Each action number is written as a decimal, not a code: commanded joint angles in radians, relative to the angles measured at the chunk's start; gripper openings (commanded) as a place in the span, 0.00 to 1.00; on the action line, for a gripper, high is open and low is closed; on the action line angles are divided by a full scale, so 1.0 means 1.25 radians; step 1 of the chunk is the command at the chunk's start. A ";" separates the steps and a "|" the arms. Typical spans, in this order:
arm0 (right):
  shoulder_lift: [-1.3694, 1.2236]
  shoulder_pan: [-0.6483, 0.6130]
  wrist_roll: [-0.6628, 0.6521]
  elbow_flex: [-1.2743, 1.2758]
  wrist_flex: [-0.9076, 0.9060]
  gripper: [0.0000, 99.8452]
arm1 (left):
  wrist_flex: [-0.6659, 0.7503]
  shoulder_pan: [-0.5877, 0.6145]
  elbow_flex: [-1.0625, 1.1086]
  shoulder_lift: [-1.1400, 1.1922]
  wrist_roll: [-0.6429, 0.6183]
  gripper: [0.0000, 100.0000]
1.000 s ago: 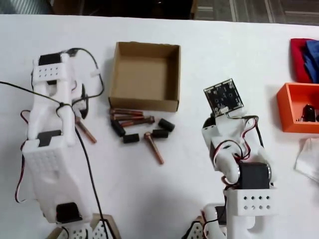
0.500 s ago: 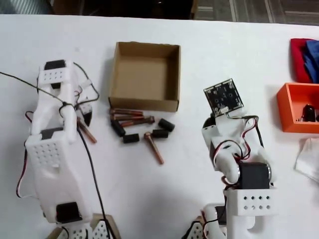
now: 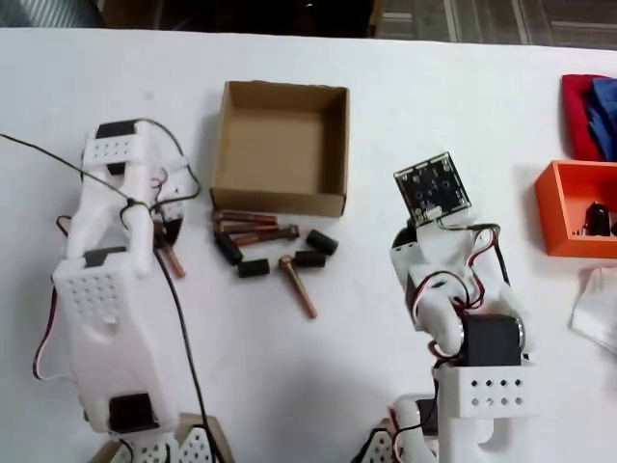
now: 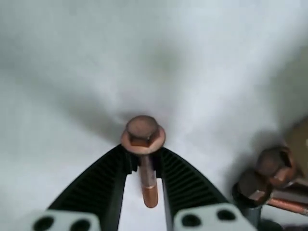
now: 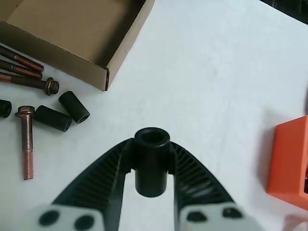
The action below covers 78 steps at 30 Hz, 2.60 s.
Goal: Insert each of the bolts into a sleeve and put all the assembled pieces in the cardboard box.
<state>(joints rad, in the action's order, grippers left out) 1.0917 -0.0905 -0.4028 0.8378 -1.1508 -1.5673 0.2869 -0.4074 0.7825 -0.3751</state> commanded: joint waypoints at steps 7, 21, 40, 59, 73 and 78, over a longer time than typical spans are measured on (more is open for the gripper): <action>0.023 0.002 -0.001 -0.010 0.015 0.02 | 0.049 0.005 -0.106 -0.081 0.065 0.02; 0.023 0.034 -0.001 -0.009 0.015 0.02 | 0.293 -0.014 0.338 -0.390 0.122 0.02; 0.023 0.035 -0.001 -0.009 0.015 0.02 | 0.865 -0.014 0.867 -0.608 0.115 0.20; 0.023 0.036 -0.001 -0.006 0.013 0.02 | 0.520 -0.015 0.483 -0.336 0.119 0.14; 0.023 0.036 -0.001 -0.006 0.013 0.02 | 0.437 -0.017 0.444 -0.303 0.120 0.03; 0.023 0.036 -0.001 -0.006 0.013 0.02 | 0.409 -0.018 0.439 -0.304 0.120 0.03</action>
<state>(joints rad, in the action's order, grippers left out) 1.0917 -0.0522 -0.4028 0.8378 -1.1508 -1.0119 0.2639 0.1450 0.4035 -0.2263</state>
